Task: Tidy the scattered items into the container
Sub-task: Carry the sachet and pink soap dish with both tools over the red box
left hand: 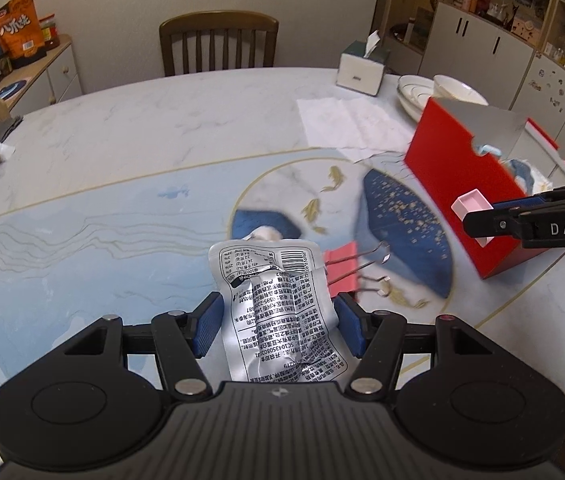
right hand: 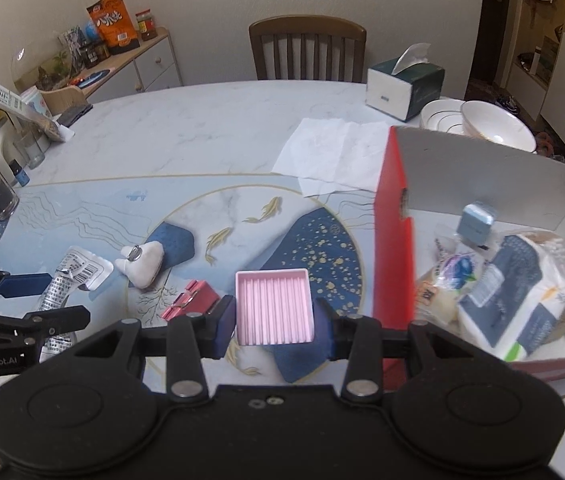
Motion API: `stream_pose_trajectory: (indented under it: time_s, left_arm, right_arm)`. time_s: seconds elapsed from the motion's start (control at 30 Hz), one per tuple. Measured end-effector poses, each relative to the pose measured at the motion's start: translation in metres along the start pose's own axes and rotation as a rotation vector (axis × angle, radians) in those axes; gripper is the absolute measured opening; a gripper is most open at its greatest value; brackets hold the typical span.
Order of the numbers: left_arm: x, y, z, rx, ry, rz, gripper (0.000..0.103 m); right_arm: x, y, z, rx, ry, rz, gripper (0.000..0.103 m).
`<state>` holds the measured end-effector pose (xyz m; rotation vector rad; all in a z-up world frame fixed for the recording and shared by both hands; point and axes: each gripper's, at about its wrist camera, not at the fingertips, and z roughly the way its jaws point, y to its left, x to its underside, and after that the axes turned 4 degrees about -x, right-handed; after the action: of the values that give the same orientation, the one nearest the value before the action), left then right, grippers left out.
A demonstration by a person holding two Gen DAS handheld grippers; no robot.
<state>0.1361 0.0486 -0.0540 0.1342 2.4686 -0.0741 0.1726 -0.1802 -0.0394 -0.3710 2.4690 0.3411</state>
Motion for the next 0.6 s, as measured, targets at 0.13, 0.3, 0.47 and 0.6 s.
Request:
stream_pose_trajectory:
  time_s: [0.13,0.3,0.47,0.6]
  left_arm:
    - [-0.008,-0.017,-0.007,0.018,-0.024,0.024,0.06]
    - [-0.019,-0.044,-0.013,0.045,-0.051,0.056,0.06]
    - [-0.031,-0.072,-0.014,0.066,-0.073,0.081,0.06]
    - [-0.04,-0.094,-0.013,0.08,-0.09,0.101,0.06]
  right_arm:
    - [-0.001,-0.011,-0.014,0.004,-0.025,-0.004,0.041]
    - [-0.001,-0.031,-0.029,0.002,-0.046,0.011,0.041]
    - [0.003,-0.06,-0.04,0.022,-0.063,0.033,0.041]
    - [0.006,-0.085,-0.047,0.031,-0.07,0.056,0.041]
